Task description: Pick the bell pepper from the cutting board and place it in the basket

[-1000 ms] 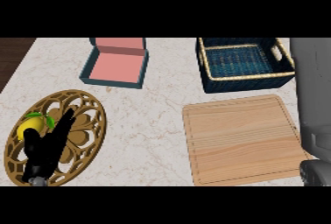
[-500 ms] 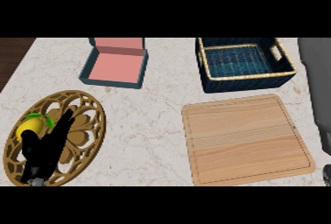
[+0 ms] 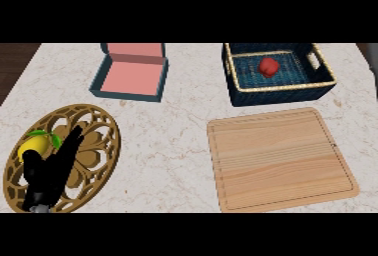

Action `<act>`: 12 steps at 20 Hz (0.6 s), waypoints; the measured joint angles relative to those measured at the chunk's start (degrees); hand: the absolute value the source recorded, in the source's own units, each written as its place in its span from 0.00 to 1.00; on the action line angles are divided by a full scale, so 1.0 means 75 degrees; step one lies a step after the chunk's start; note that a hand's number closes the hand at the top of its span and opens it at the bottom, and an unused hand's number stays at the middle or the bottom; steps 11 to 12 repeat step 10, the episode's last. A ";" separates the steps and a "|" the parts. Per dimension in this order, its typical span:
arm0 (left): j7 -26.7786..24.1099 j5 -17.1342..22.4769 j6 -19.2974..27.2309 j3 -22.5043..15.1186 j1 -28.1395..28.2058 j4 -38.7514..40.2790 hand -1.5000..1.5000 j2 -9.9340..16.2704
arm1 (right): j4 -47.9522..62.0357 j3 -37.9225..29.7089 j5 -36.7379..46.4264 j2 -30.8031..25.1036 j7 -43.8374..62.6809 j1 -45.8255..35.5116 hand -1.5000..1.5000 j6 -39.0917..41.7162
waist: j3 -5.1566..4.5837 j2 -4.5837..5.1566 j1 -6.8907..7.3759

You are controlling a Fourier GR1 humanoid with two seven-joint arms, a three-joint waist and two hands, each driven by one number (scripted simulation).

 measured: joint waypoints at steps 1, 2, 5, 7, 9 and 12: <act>-0.0028 -0.0011 -0.0012 0.0000 0.0010 0.0003 0.50 -0.0006 | -0.0004 -0.0101 -0.0082 -0.0049 -0.0003 -0.0035 0.00 -0.0022 | -0.0003 -0.0005 -0.0006; -0.0094 -0.0009 -0.0037 0.0020 0.0034 0.0028 0.50 -0.0004 | -0.0037 -0.0209 -0.0165 -0.0091 -0.0032 -0.0011 0.00 -0.0079 | 0.0005 -0.0014 -0.0024; -0.0057 -0.0052 -0.0005 0.0027 0.0059 0.0009 0.50 -0.0033 | -0.0057 -0.0557 -0.0439 -0.0277 -0.0010 -0.0004 0.00 -0.0122 | 0.0008 -0.0026 -0.0055; 0.0042 -0.0071 0.0032 0.0028 0.0059 -0.0019 0.50 -0.0062 | -0.0055 -0.0795 -0.0602 -0.0530 -0.0029 0.0018 0.00 -0.0081 | 0.0010 -0.0030 -0.0075; 0.0078 -0.0106 0.0056 0.0037 0.0081 -0.0049 0.50 -0.0067 | -0.0107 -0.0936 -0.0669 -0.0729 0.0096 0.0073 0.00 -0.0052 | 0.0001 -0.0040 -0.0099; 0.0097 -0.0121 0.0064 0.0036 0.0092 -0.0047 0.50 -0.0080 | -0.0154 -0.0992 -0.0711 -0.0846 0.0160 0.0110 0.00 0.0027 | 0.0005 -0.0049 -0.0121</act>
